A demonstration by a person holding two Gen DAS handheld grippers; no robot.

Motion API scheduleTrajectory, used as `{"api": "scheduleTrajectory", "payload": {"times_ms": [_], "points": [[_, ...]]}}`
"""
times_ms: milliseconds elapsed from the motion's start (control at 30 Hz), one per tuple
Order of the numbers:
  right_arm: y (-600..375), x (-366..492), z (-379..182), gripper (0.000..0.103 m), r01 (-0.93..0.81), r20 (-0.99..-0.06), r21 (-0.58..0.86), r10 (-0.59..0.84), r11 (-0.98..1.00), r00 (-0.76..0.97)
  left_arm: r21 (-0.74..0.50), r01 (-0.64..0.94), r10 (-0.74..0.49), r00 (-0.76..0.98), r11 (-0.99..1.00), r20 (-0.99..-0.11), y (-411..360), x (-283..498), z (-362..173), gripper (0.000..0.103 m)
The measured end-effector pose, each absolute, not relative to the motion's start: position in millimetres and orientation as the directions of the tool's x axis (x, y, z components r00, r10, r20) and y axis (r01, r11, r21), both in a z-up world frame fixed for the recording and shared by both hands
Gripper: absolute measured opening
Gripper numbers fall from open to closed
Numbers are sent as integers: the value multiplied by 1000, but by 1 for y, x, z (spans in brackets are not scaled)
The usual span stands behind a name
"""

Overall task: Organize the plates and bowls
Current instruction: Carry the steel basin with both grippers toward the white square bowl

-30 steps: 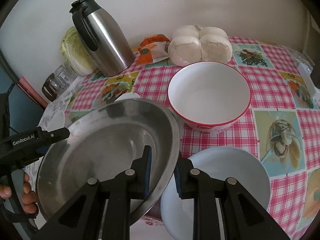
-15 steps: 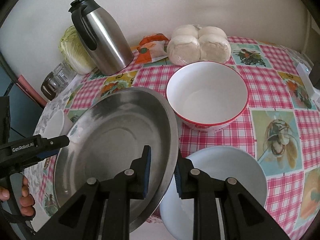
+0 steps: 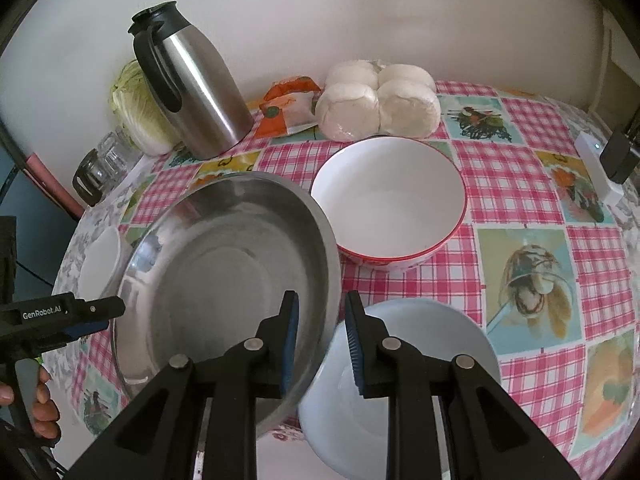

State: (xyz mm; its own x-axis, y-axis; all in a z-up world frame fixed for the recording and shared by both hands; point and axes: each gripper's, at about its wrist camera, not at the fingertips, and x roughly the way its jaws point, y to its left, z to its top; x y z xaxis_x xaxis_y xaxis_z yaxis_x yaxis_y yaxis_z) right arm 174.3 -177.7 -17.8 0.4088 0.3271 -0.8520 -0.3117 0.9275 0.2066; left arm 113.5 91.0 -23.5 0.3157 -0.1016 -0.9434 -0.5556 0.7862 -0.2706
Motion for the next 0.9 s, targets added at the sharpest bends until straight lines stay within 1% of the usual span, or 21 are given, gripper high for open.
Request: {"api": "scheduleTrajectory", "payload": {"times_ms": [133,267,600,900], "points": [[-176,174,-18,24,-318,-857,199,322,927,401,-274,-555,-106,315,786,-943,91,113,-22,58],[-168,171,-22,27,-331,-866,172,302,928,398,-278,-555,-111,315,784,-942,92,112,-22,58],[-151,167,-26,28,-357,-883,127,269,926,385,-285,-566,-120,310,773,-943,95,111,-23,58],[-140,161,-28,28,-399,-897,118,270,909,349,-284,-571,-126,300,770,-946,94,111,-26,58]]}}
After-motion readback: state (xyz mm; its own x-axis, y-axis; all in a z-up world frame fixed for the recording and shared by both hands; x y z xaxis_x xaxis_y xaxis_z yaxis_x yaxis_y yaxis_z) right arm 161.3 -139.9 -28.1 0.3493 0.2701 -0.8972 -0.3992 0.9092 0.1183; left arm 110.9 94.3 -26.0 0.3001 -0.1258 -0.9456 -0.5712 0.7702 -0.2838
